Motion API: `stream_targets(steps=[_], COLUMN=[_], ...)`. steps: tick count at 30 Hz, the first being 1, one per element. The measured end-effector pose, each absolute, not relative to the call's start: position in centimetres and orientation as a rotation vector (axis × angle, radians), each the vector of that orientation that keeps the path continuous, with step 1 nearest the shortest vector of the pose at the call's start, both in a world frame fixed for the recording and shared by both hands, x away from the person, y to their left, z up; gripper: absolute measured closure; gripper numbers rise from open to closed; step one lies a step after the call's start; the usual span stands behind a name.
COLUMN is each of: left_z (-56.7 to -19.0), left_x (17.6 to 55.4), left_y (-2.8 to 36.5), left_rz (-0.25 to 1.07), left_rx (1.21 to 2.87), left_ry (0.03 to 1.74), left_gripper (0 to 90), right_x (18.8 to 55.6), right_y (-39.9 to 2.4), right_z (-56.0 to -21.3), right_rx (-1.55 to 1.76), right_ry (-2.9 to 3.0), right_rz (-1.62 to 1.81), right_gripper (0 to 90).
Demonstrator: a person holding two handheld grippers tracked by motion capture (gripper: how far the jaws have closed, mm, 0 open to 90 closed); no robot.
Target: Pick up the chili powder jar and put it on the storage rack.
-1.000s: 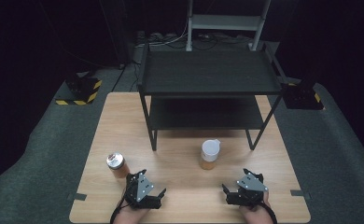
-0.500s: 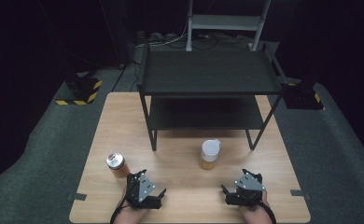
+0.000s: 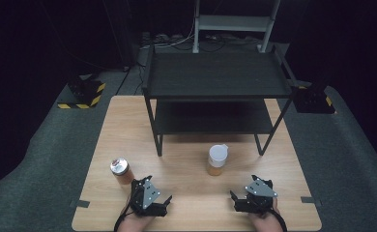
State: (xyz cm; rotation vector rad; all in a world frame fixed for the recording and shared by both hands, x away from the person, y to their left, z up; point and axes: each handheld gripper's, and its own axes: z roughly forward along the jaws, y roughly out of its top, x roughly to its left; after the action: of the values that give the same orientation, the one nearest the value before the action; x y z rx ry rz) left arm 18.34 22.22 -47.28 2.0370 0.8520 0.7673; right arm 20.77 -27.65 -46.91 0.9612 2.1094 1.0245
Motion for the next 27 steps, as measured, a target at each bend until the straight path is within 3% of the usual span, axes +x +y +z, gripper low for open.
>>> stream_targets(steps=[7, 27], left_z=[-47.1, -45.0], left_x=[18.2, 16.3], left_y=[23.1, 24.1], left_rz=[0.699, 0.761], left_rx=[1.999, 1.914], left_ry=[0.869, 0.82], left_gripper=[0.9, 0.4], right_x=[20.8, 20.8], right_y=[-27.6, -27.7], right_z=[-46.9, -46.9], right_rx=[0.963, 0.963], right_ry=[2.111, 2.111], right_rz=[1.024, 1.025], right_gripper=[0.6, 0.6])
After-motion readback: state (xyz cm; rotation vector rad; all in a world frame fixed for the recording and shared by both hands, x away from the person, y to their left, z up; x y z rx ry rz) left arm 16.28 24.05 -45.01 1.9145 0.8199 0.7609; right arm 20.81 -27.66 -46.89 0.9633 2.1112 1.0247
